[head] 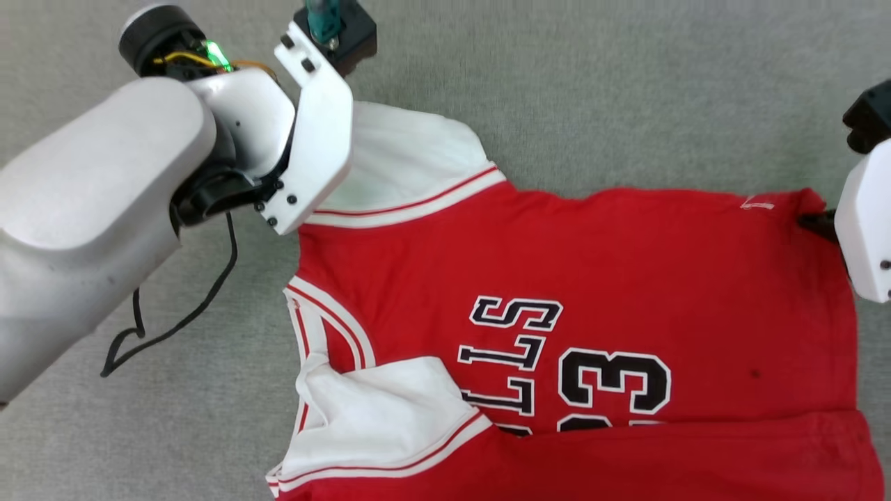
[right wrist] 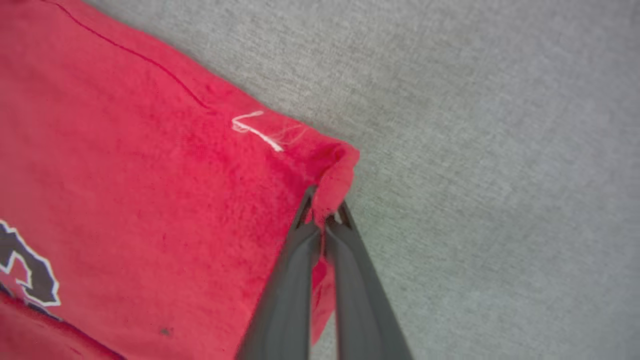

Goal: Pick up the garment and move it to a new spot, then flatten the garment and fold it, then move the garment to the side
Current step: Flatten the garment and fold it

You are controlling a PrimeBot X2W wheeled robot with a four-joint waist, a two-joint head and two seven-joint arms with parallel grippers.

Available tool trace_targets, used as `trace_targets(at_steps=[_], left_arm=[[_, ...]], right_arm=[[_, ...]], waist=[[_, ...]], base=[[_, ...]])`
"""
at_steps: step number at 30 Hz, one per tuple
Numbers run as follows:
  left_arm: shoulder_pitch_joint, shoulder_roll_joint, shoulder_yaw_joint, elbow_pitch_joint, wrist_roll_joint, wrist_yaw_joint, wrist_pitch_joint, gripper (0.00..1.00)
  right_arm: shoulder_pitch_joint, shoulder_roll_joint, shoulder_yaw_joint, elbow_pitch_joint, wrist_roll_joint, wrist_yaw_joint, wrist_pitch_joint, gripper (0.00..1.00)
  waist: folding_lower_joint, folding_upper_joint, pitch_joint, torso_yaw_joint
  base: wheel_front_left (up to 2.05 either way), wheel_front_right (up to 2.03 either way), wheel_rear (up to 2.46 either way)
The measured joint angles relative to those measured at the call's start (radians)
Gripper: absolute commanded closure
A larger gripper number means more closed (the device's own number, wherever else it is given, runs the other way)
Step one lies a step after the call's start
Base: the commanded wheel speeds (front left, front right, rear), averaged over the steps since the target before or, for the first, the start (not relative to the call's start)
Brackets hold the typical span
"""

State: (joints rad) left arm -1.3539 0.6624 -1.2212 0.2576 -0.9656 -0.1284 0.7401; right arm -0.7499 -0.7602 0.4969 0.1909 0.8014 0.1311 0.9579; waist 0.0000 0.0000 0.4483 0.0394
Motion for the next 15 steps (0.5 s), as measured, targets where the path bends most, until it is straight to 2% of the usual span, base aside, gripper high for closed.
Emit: trace_targets(at_steps=[8, 15], left_arm=[[0.065, 0.019, -0.017, -0.037, -0.021, -0.001, -0.044, 1.00], [0.163, 0.076, -0.033, -0.118, -0.032, -0.001, -0.061, 1.00]], right_arm=[[0.102, -0.058, 0.007, -0.057, 0.029, 0.000, -0.136, 1.00], [0.231, -0.100, 0.008, -0.110, 0.034, 0.000, -0.225, 1.00]], waist=[[-0.0001, 0.0000, -0.127, 0.001], [-0.0001, 0.0000, -0.234, 0.010]], base=[[0.00, 0.00, 0.00], [0.00, 0.00, 0.00]])
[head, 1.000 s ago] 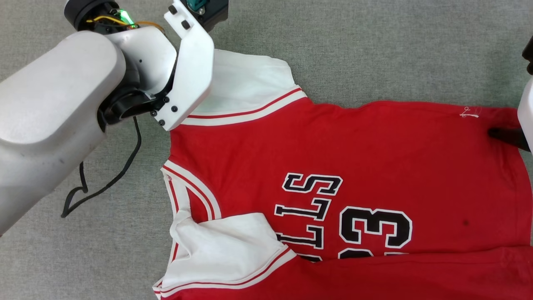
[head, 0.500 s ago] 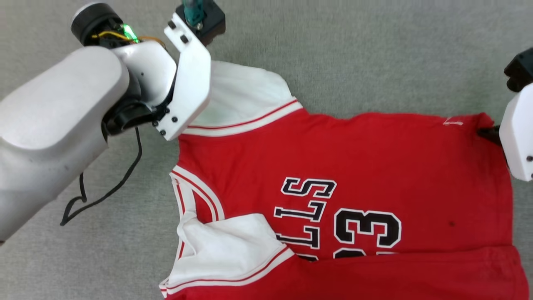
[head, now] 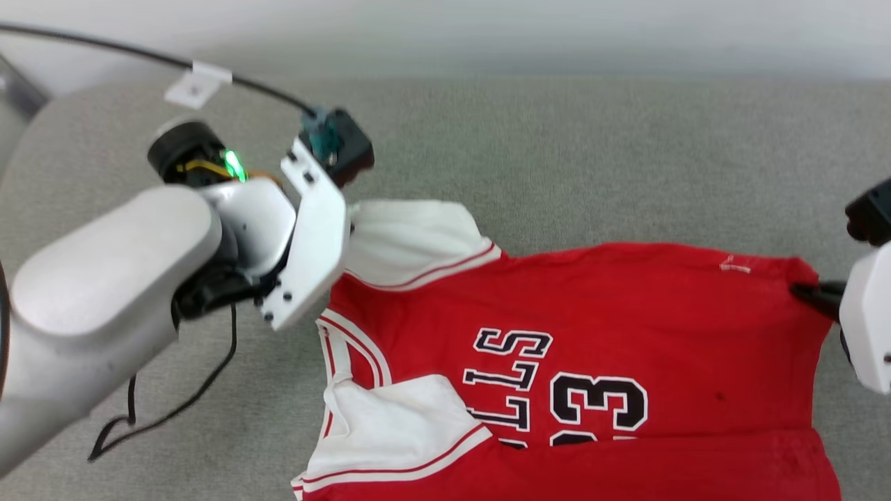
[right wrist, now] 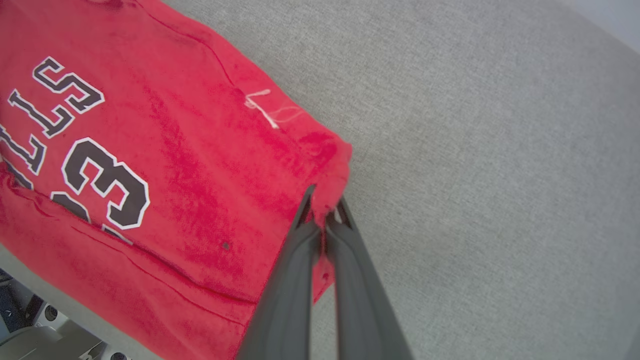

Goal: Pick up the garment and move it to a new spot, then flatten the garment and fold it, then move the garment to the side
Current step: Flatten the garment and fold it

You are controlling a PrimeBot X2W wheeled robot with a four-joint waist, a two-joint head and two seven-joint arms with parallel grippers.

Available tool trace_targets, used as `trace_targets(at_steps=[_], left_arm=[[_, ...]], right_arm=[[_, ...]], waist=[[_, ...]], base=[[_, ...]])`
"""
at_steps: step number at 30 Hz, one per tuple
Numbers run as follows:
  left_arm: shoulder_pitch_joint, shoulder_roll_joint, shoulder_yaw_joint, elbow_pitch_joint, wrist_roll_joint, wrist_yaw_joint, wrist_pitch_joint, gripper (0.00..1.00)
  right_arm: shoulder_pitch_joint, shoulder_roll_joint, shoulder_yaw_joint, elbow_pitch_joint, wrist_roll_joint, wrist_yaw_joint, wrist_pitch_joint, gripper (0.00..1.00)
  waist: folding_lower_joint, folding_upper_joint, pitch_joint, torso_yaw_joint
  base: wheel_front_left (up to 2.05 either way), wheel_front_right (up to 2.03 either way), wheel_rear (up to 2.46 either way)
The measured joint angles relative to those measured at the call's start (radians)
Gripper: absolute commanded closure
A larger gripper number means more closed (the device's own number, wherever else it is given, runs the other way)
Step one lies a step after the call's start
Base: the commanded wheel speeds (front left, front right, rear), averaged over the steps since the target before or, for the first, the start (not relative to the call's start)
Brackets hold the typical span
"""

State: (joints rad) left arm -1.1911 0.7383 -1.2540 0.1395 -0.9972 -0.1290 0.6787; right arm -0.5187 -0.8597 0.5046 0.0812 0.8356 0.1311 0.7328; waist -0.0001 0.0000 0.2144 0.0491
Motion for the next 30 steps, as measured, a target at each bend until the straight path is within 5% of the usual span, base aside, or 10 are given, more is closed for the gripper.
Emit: trace_targets(at_steps=[16, 30], left_arm=[[0.310, 0.113, -0.023, -0.173, -0.027, 0.046, 0.005, 1.00], [0.514, 0.087, -0.027, -0.107, -0.019, 0.070, -0.064, 1.00]], right_arm=[[0.309, -0.044, -0.032, -0.042, 0.023, 0.000, -0.108, 1.00], [0.384, -0.016, 0.029, 0.017, 0.021, 0.000, -0.153, 1.00]], waist=[[-0.0001, 0.0000, -0.128, 0.032], [0.0000, -0.0001, -0.047, 0.011]], base=[[0.00, 0.00, 0.00], [0.00, 0.00, 0.00]])
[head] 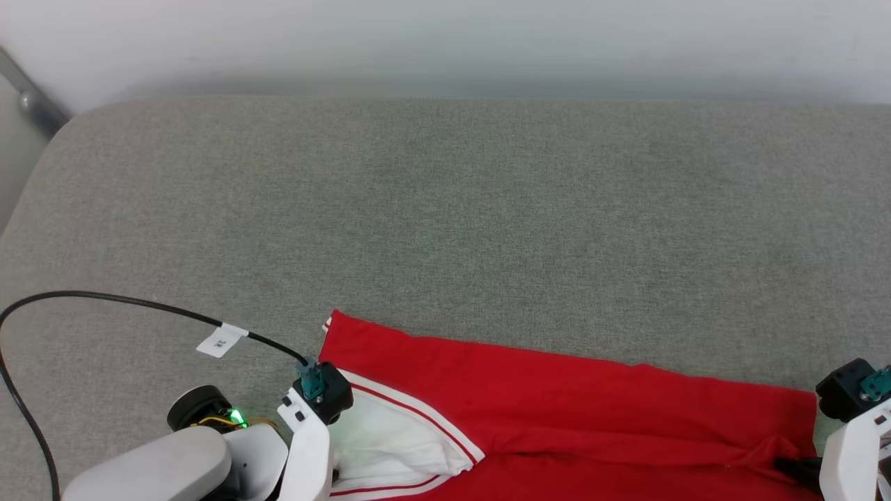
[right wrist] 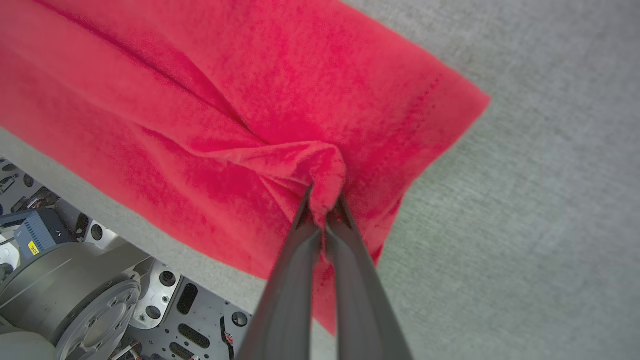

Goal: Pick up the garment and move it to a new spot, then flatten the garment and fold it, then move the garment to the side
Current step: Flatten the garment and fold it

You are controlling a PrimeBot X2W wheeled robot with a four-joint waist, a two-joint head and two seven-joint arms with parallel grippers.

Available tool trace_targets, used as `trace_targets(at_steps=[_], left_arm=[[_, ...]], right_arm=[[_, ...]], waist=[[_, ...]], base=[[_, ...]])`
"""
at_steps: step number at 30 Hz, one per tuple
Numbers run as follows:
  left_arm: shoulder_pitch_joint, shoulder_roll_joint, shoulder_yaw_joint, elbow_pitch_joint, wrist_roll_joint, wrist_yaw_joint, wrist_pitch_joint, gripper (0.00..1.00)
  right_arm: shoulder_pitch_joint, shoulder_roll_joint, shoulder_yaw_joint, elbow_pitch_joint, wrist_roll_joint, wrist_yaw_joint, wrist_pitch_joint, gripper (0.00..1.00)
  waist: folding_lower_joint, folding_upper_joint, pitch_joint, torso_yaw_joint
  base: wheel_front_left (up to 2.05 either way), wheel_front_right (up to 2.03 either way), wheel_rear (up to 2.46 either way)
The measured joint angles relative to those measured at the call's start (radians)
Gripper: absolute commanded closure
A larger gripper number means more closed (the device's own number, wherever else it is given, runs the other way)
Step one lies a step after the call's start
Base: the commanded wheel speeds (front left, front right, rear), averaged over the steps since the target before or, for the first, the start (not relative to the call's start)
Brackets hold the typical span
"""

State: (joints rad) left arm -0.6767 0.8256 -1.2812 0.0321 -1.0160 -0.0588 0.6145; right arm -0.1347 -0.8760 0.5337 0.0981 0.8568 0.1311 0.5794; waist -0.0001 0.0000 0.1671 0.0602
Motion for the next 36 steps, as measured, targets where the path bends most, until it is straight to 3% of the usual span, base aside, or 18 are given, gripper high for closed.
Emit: trace_targets(at_steps=[3, 4, 5, 6, 12, 17, 25, 31, 36], left_arm=[[0.010, -0.014, 0.002, 0.032, 0.003, -0.002, -0.030, 1.00], [0.012, -0.016, 0.006, 0.040, 0.009, -0.001, -0.046, 0.52], [0.012, -0.016, 0.011, 0.046, 0.017, -0.001, -0.066, 0.00], [0.012, -0.016, 0.019, 0.049, 0.023, 0.002, -0.087, 0.00], [0.025, -0.006, 0.089, 0.001, 0.085, 0.084, -0.283, 0.00], [0.075, -0.009, 0.156, -0.013, 0.164, 0.208, -0.512, 0.00], [0.164, -0.080, 0.242, 0.013, 0.237, 0.416, -0.806, 0.00], [0.220, -0.129, 0.309, 0.052, 0.304, 0.529, -0.872, 0.00], [0.268, -0.191, 0.428, 0.019, 0.390, 0.607, -0.875, 0.00]], right_arm=[[-0.005, 0.012, 0.008, 0.018, -0.002, 0.000, -0.029, 1.00], [-0.007, 0.015, 0.008, 0.022, -0.004, 0.000, -0.043, 0.68], [-0.010, 0.018, 0.007, 0.024, -0.007, 0.000, -0.056, 0.15], [-0.010, 0.020, 0.004, 0.024, -0.005, 0.000, -0.067, 0.00], [0.006, 0.014, -0.056, -0.036, 0.000, 0.000, -0.166, 0.00], [0.064, 0.020, -0.200, -0.082, 0.001, 0.000, -0.261, 0.00], [0.209, 0.130, -0.423, -0.011, 0.044, 0.000, -0.286, 0.00], [0.267, 0.206, -0.466, 0.029, 0.089, 0.000, -0.242, 0.00], [0.278, 0.250, -0.458, 0.059, 0.097, 0.000, -0.203, 0.00]], waist=[[0.0000, 0.0000, 0.006, -0.003], [0.0000, 0.0001, 0.004, -0.004], [0.0000, 0.0001, -0.001, -0.004], [0.0000, 0.0000, -0.007, -0.005], [0.0000, 0.0001, -0.059, -0.009], [0.0000, 0.0001, -0.085, -0.009], [0.0000, 0.0000, -0.066, 0.001], [0.0000, 0.0001, -0.043, 0.010], [0.0001, 0.0000, -0.027, 0.019]], base=[[0.00, 0.00, 0.00], [0.00, 0.00, 0.00], [0.00, 0.00, 0.00], [0.00, 0.00, 0.00], [0.00, 0.00, 0.00], [0.00, 0.00, 0.00], [0.00, 0.00, 0.00], [0.00, 0.00, 0.00], [0.00, 0.00, 0.00]])
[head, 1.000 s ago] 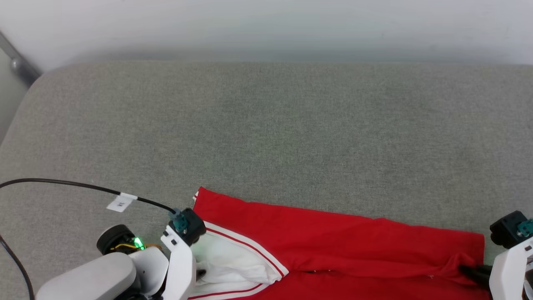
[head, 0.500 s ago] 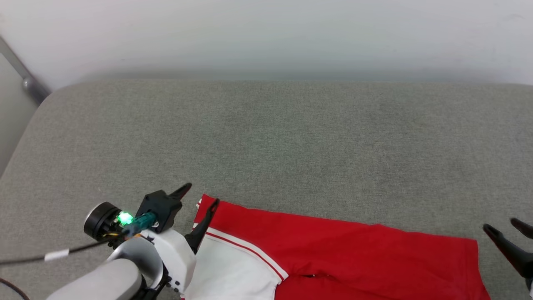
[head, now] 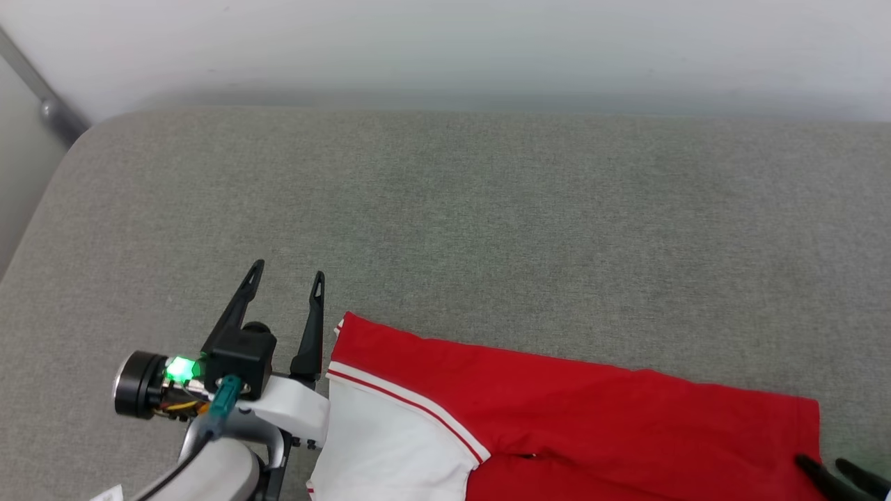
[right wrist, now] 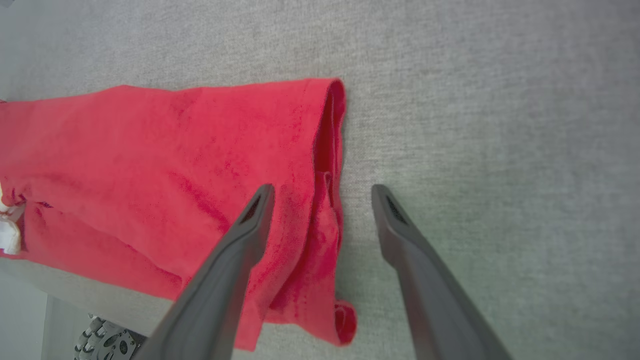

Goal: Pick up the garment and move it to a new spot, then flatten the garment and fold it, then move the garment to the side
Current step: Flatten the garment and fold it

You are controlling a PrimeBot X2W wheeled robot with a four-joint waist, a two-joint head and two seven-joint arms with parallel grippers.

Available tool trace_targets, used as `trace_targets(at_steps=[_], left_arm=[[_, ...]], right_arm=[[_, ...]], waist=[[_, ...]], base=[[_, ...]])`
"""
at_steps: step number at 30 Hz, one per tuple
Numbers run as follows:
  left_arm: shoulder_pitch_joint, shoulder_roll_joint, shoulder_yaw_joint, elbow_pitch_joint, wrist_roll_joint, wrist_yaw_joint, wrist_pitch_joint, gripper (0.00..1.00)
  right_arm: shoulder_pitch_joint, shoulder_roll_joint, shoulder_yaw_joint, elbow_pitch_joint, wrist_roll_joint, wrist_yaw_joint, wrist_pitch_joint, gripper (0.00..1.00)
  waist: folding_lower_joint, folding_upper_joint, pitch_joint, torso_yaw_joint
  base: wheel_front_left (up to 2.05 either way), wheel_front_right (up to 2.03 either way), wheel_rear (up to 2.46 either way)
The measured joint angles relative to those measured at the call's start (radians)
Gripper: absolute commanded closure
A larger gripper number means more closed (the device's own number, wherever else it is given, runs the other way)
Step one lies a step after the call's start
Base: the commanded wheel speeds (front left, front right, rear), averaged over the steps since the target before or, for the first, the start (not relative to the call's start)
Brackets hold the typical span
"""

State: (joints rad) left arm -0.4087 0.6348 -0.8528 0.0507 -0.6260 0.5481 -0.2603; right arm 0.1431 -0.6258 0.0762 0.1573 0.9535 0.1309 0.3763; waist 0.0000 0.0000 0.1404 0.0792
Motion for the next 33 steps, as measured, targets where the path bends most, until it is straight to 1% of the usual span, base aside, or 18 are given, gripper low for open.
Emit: trace_targets(at_steps=[2, 4, 7, 10, 17, 18, 19, 20, 27, 33], left_arm=[[0.039, -0.026, 0.049, -0.014, 0.041, 0.016, 0.000, 0.00], [0.086, -0.049, 0.110, -0.024, 0.082, 0.022, 0.000, 0.00], [0.147, -0.091, 0.187, -0.043, 0.136, 0.022, -0.001, 0.00], [0.204, -0.133, 0.254, -0.055, 0.187, 0.002, -0.001, 0.00], [0.307, -0.234, 0.403, -0.060, 0.283, -0.063, -0.002, 0.00], [0.320, -0.246, 0.423, -0.061, 0.297, -0.073, -0.003, 0.00], [0.332, -0.258, 0.442, -0.061, 0.312, -0.084, -0.002, 0.00], [0.345, -0.273, 0.458, -0.061, 0.325, -0.093, -0.002, 0.00], [0.427, -0.358, 0.552, -0.068, 0.415, -0.157, -0.002, 0.00], [0.457, -0.400, 0.609, -0.066, 0.493, -0.205, -0.003, 0.00]], right_arm=[[0.000, 0.013, 0.007, 0.017, -0.004, 0.000, 0.008, 0.00], [-0.004, 0.028, 0.016, 0.032, -0.007, 0.000, 0.012, 0.00], [-0.015, 0.034, 0.036, 0.045, -0.003, 0.000, 0.032, 0.00], [-0.019, 0.032, 0.063, 0.048, -0.002, 0.000, 0.049, 0.00], [-0.024, 0.018, 0.123, 0.023, 0.035, -0.002, 0.091, 0.00], [-0.025, 0.016, 0.129, 0.021, 0.040, -0.002, 0.096, 0.18], [-0.026, 0.013, 0.135, 0.021, 0.042, -0.002, 0.099, 0.84], [-0.028, 0.011, 0.140, 0.022, 0.044, -0.002, 0.099, 1.00], [-0.040, -0.002, 0.145, 0.041, 0.059, 0.000, 0.086, 1.00], [-0.064, -0.047, 0.109, 0.047, 0.070, 0.000, 0.087, 1.00]], waist=[[0.0001, 0.0000, 0.004, 0.005], [0.0000, 0.0000, 0.007, 0.008], [0.0000, 0.0000, 0.008, 0.014], [0.0000, 0.0000, 0.012, 0.020], [0.0000, 0.0000, 0.009, 0.028], [0.0000, 0.0000, 0.007, 0.028], [0.0000, 0.0000, 0.005, 0.028], [0.0000, 0.0000, 0.003, 0.027], [0.0000, 0.0000, -0.015, 0.020], [0.0000, 0.0000, -0.033, 0.009]], base=[[0.00, 0.00, 0.00], [0.00, 0.00, 0.00], [0.00, 0.00, 0.00], [0.00, 0.00, 0.00], [0.00, 0.00, 0.00], [0.00, 0.00, 0.00], [0.00, 0.00, 0.00], [0.00, 0.00, 0.00], [0.00, 0.00, 0.00], [0.00, 0.00, 0.00]])
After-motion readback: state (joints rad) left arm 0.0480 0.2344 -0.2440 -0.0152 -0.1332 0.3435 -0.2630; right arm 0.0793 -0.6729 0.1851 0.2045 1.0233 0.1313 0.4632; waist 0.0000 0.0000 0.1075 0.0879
